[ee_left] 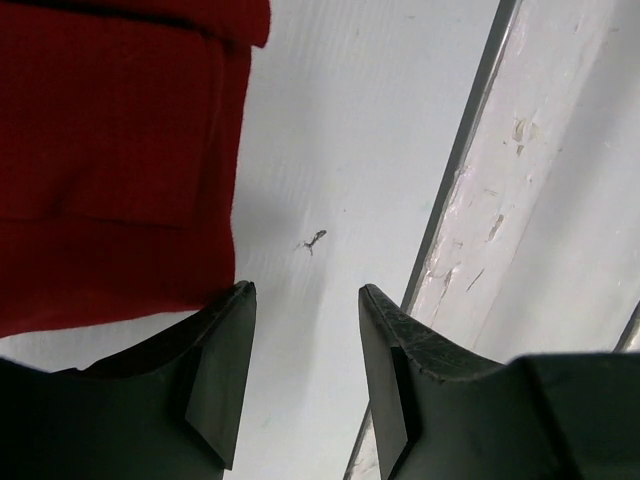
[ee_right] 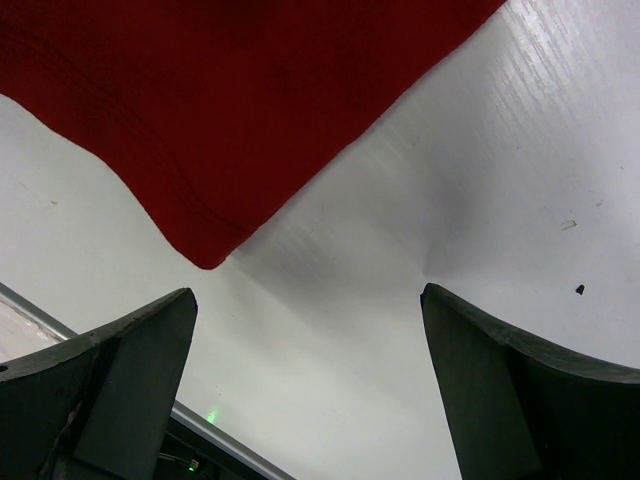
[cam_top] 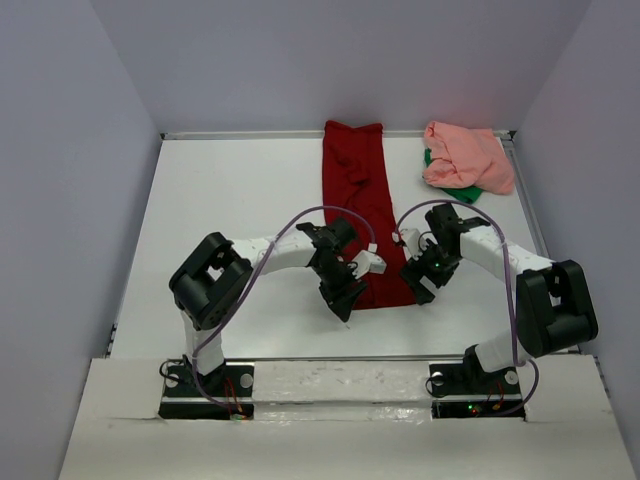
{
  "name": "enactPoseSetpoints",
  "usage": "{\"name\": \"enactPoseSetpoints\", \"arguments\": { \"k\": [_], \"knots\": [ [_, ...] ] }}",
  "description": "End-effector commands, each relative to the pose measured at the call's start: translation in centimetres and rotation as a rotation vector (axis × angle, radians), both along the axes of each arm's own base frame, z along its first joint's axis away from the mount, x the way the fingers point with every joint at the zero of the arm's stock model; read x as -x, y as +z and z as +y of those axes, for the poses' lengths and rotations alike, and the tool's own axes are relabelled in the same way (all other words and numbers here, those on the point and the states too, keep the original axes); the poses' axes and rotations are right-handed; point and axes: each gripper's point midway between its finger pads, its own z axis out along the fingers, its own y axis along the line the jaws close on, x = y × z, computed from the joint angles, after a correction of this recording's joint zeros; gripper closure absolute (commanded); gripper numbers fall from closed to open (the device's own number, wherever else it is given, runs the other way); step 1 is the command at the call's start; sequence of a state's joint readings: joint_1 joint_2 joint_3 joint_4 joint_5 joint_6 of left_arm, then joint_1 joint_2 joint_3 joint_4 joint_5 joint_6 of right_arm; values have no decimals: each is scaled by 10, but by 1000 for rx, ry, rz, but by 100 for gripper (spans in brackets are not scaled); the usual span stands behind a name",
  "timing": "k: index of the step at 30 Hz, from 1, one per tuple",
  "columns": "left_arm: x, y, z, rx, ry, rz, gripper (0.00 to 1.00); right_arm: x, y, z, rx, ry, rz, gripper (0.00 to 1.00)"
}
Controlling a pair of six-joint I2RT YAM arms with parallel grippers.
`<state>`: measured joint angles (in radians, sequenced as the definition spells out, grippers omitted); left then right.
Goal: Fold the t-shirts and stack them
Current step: Grab the bottom of the folded rectangular tshirt with both arms
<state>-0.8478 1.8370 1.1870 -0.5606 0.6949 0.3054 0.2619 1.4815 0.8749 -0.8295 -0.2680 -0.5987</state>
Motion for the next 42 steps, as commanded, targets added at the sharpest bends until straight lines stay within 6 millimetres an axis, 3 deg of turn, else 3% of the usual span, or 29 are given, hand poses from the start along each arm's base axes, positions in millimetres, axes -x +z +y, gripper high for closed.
{"name": "enactPoseSetpoints", "arguments": {
  "k": [1,6,10,13,17,21,28,42],
  "knots": [
    [4,5,-2,7,-8,-17,45,-17,15,0,-3,2,-67,0],
    [-3,1,-1,-19,11,-55,46,-17,15,-1,4,8,-73,0],
    [-9,10,1,-14,29,-103,47,-14,11,-2,9,17,-62,0],
    [-11,22,3,6,45,-121,47,-17,9,-3,17,17,-69,0],
    [-14,43,2,68,50,-139,55,-20,5,-4,23,16,-65,0],
    [-11,51,7,88,46,-139,55,-22,0,-4,29,10,-55,0],
    [-7,28,15,34,56,-111,55,-30,6,0,17,-1,-63,0],
    [-13,7,16,-24,80,-103,56,-25,4,8,-26,13,-30,0]
  ]
}}
